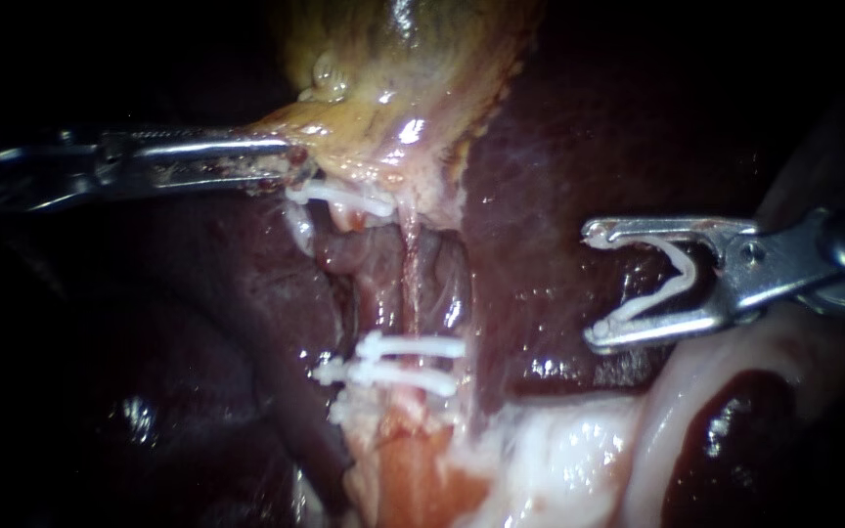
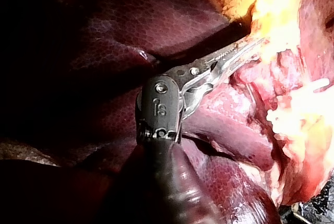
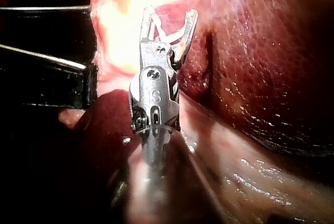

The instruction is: Clipping third clip right tube

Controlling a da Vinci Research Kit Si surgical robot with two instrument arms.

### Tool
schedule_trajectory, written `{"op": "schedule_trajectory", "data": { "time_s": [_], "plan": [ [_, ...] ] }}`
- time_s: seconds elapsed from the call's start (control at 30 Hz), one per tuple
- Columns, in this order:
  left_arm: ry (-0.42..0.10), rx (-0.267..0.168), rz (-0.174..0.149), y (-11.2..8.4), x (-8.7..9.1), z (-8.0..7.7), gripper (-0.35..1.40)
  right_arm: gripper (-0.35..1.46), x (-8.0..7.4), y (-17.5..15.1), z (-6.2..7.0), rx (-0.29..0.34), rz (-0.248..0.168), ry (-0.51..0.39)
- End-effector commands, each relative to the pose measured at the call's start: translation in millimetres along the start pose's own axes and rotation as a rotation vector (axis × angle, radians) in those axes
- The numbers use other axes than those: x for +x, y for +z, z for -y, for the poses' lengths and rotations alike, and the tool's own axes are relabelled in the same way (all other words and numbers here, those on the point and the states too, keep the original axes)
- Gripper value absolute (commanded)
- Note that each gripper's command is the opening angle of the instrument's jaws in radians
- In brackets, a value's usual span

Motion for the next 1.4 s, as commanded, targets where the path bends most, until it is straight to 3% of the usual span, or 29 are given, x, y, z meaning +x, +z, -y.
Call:
{"op": "schedule_trajectory", "data": {
  "time_s": [0.03,0.2,0.37,0.47,0.57,0.7,0.97,1.03,1.2,1.4],
  "plan": [
    [-0.001,-0.002,0.0,-0.1,0.1,0.0,-0.35,0.5,0.0,0.0,0.0,0.0,0.0,0.0],
    [-0.017,-0.011,0.005,-2.5,2.9,0.0,-0.35,0.5,0.0,0.0,0.0,0.0,0.0,0.0],
    [-0.01,0.0,-0.034,-5.6,6.3,-0.3,-0.35,0.5,0.0,0.1,-0.1,-0.001,0.0,0.001],
    [-0.009,0.0,-0.039,-6.7,7.2,-0.8,-0.35,0.5,0.1,0.2,-0.2,-0.002,0.0,0.002],
    [-0.01,0.005,-0.04,-6.9,7.2,-1.2,-0.35,0.5,0.4,0.5,-0.6,-0.006,0.001,0.006],
    [-0.009,0.007,-0.044,-6.7,7.1,-1.5,-0.35,0.5,1.0,2.4,-1.7,-0.013,-0.005,0.174],
    [-0.007,0.011,-0.036,-6.5,6.8,-1.6,-0.35,0.47,2.4,9.0,-3.9,0.049,-0.009,0.384],
    [-0.006,0.012,-0.036,-6.4,6.8,-1.8,-0.35,0.46,2.6,10.6,-4.2,0.079,-0.007,0.409],
    [-0.006,0.015,-0.037,-6.1,6.6,-1.9,-0.35,0.45,2.5,14.5,-4.4,0.083,-0.002,0.431],
    [-0.005,0.02,-0.039,-5.9,6.5,-2.0,-0.35,0.47,2.9,19.2,-4.9,0.065,-0.043,0.436]
  ]
}}
